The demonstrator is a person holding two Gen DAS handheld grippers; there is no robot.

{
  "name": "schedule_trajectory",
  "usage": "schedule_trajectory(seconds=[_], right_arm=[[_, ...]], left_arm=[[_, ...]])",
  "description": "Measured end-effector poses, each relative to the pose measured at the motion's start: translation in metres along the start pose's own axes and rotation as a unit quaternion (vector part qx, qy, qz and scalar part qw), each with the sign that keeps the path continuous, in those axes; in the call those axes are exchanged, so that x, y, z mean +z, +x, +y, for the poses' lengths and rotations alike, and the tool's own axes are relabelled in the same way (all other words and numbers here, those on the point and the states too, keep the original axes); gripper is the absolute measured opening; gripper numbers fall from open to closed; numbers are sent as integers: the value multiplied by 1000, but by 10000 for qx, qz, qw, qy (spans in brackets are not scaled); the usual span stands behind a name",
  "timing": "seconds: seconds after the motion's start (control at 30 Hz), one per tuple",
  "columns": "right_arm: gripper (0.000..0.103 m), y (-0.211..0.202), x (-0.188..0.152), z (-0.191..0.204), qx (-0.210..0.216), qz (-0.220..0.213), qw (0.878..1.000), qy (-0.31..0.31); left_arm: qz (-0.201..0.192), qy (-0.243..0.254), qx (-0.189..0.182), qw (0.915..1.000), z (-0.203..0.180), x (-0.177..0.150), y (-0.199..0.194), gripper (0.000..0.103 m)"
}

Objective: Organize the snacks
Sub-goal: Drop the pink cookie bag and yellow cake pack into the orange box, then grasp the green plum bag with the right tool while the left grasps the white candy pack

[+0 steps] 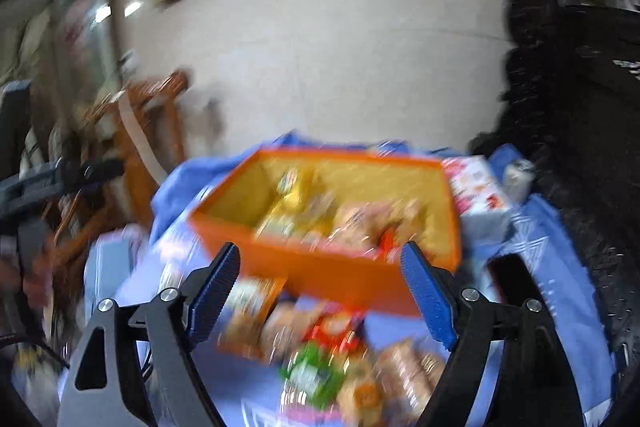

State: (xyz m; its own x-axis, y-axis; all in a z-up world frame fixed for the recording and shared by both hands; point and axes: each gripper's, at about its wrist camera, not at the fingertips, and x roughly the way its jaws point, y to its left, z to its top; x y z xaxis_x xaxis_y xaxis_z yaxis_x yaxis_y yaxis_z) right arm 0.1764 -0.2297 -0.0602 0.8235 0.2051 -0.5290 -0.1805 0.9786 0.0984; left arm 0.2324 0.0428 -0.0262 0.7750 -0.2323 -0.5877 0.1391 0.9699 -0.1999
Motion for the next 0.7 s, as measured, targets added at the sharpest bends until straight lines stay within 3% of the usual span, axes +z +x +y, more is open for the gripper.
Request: schedule_trajectory(seconds=[0.1,0.23,0.43,0.53,0.6,0.7], right_arm=[[83,4,-37,14,370,273,9964,-714],[76,21,-66,27,280,694,9849,-1563],[66,53,-80,29,355,1067,9692,-2190],[58,68,-89,36,434,1284,9563,-2591],[42,80,-95,36,335,1502,9504,-2703],[30,72,-87,30,335,1401,9645,-2215]], left_arm=[[193,12,113,9997,17,-39,-6,99],[507,75,90,9986,25,-78,-9,99],[877,76,86,9961,30,-113,-8,99],[931,96,112,9955,32,-117,-8,99],[938,103,125,9955,33,-117,-6,99],[975,74,179,9950,36,-119,4,99]])
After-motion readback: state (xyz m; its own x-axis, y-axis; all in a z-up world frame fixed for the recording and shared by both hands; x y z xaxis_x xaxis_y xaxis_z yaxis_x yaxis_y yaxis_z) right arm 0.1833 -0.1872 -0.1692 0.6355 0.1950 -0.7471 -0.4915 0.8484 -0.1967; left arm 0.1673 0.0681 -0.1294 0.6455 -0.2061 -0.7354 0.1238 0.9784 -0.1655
